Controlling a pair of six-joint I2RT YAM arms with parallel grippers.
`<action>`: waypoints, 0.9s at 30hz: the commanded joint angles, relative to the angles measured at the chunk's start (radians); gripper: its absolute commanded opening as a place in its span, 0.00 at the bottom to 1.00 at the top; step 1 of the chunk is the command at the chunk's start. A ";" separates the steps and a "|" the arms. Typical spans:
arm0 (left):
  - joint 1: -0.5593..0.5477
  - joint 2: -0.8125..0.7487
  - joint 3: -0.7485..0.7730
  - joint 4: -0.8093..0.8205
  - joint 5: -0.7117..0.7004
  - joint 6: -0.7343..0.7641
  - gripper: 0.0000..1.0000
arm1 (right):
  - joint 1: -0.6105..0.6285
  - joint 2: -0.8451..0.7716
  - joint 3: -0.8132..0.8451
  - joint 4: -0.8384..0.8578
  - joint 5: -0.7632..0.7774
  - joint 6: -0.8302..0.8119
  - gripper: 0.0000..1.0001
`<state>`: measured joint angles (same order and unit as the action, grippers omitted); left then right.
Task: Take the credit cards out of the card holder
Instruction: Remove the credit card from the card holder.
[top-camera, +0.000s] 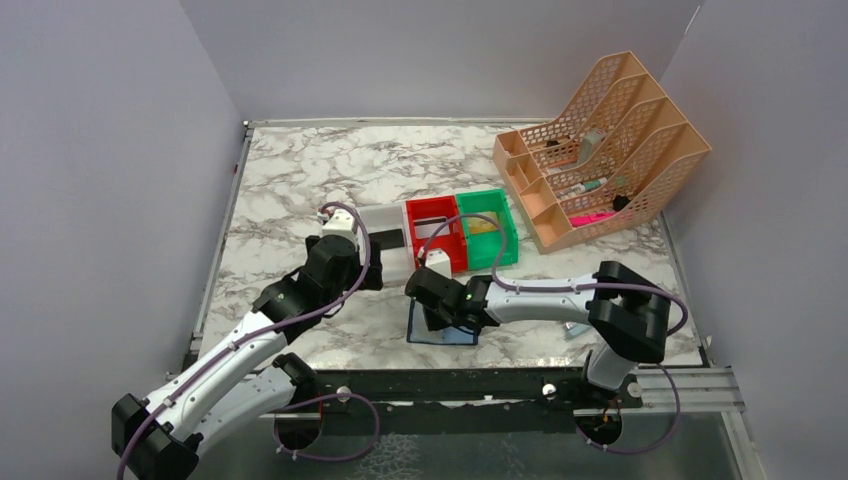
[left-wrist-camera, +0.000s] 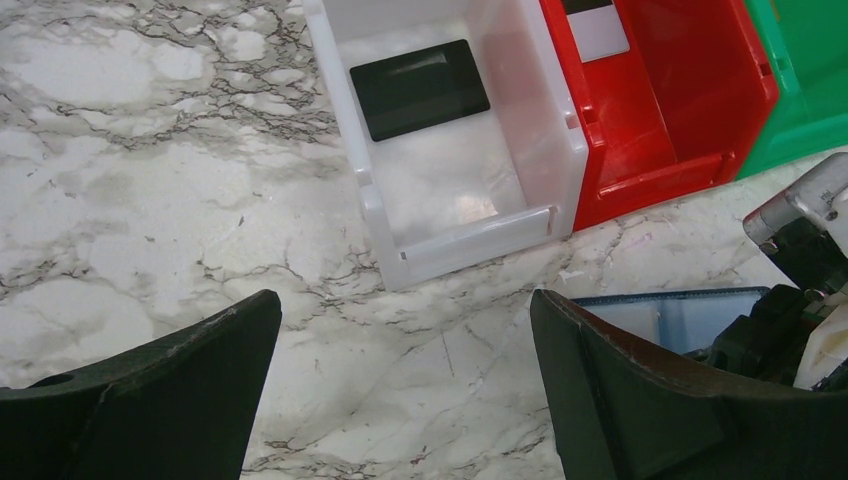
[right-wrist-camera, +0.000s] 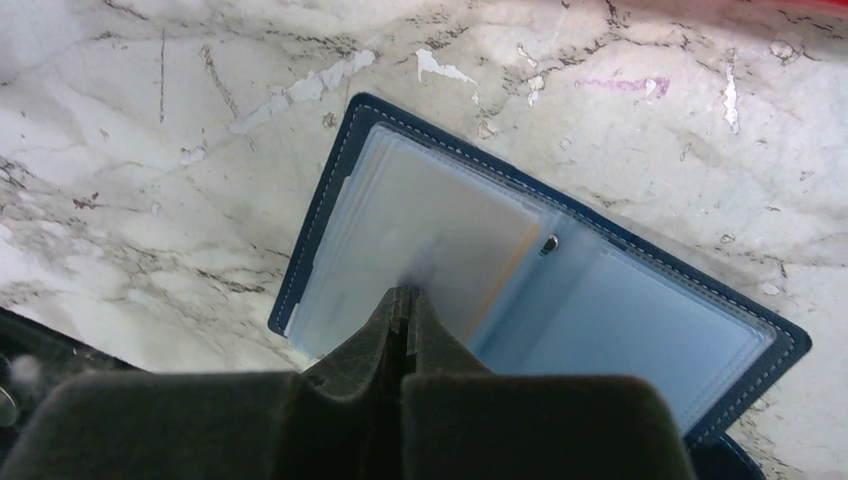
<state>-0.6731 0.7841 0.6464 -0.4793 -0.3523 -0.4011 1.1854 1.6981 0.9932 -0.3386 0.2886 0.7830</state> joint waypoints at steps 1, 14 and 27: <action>0.004 0.006 -0.013 0.032 0.040 -0.066 0.99 | 0.004 -0.066 -0.036 0.021 -0.015 -0.024 0.01; 0.004 0.029 -0.067 0.098 0.192 -0.206 0.98 | -0.003 -0.074 -0.033 -0.077 0.031 0.066 0.50; 0.005 0.029 -0.111 0.112 0.248 -0.279 0.97 | -0.004 0.042 -0.034 -0.105 0.116 0.057 0.29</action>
<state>-0.6731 0.8227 0.5430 -0.3939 -0.1368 -0.6476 1.1843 1.6901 0.9741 -0.3824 0.3035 0.8536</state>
